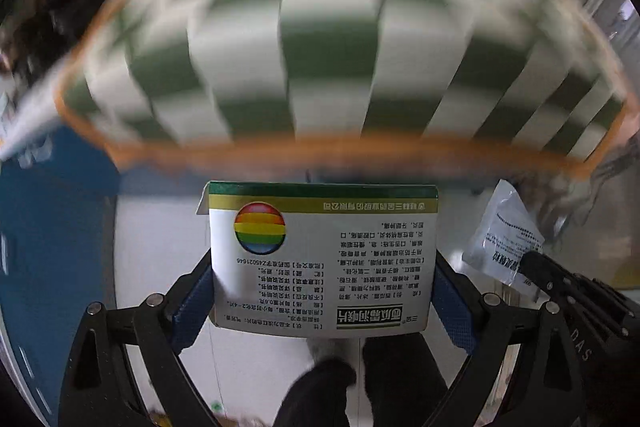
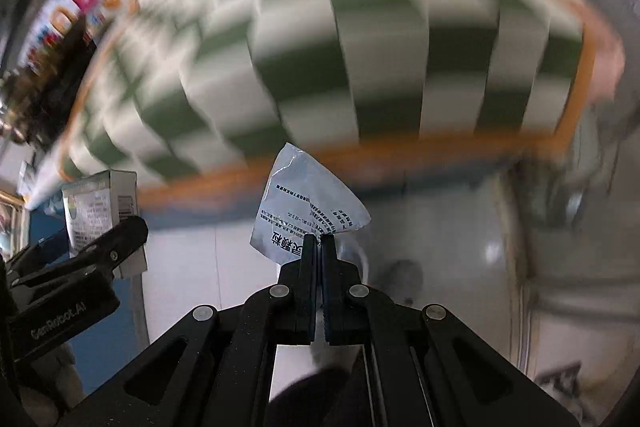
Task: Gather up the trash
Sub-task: 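Carry the medicine box and sachet down to the bin and release them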
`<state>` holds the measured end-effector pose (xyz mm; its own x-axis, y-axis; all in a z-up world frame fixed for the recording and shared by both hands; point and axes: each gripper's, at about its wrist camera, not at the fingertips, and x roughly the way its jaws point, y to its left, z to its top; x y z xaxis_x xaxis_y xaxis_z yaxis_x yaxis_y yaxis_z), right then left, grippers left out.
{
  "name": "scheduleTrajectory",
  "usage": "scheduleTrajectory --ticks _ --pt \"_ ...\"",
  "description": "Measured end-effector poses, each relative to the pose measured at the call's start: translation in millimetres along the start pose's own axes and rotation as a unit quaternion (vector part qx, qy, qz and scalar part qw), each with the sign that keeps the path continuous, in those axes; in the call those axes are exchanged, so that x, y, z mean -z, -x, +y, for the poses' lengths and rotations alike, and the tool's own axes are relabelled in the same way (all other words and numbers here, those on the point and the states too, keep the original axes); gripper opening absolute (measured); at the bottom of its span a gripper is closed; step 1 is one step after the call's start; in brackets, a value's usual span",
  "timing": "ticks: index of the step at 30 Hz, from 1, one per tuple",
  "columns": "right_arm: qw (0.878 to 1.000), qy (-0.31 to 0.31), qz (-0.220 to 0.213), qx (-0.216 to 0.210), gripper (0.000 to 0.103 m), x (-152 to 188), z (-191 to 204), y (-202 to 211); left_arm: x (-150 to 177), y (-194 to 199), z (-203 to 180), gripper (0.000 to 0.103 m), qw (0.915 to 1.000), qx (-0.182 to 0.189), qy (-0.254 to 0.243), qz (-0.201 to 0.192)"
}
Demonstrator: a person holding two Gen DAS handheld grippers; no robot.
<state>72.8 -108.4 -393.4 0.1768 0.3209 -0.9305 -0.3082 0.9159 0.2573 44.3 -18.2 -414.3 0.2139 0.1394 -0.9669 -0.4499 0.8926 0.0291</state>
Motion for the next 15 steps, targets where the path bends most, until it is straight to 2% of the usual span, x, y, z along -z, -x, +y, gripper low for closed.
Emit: scheduleTrajectory --ticks 4,7,9,11,15 --pt "0.998 -0.005 0.064 0.008 0.002 52 -9 -89 30 -102 4 0.096 0.9976 0.014 0.010 0.066" --pt "0.995 -0.012 0.101 0.012 0.002 84 -23 -168 44 -194 5 0.096 0.9917 0.039 0.034 0.118" --pt "0.993 -0.018 0.120 0.012 0.002 101 -35 -223 53 -260 5 0.096 0.9807 0.087 0.061 0.164" --pt "0.991 -0.019 0.131 0.010 0.002 114 -45 -268 59 -318 1 0.096 0.9705 0.118 0.075 0.196" --pt "0.989 -0.012 0.147 0.003 0.002 130 -64 -351 62 -387 -4 0.097 0.9684 0.117 0.071 0.208"
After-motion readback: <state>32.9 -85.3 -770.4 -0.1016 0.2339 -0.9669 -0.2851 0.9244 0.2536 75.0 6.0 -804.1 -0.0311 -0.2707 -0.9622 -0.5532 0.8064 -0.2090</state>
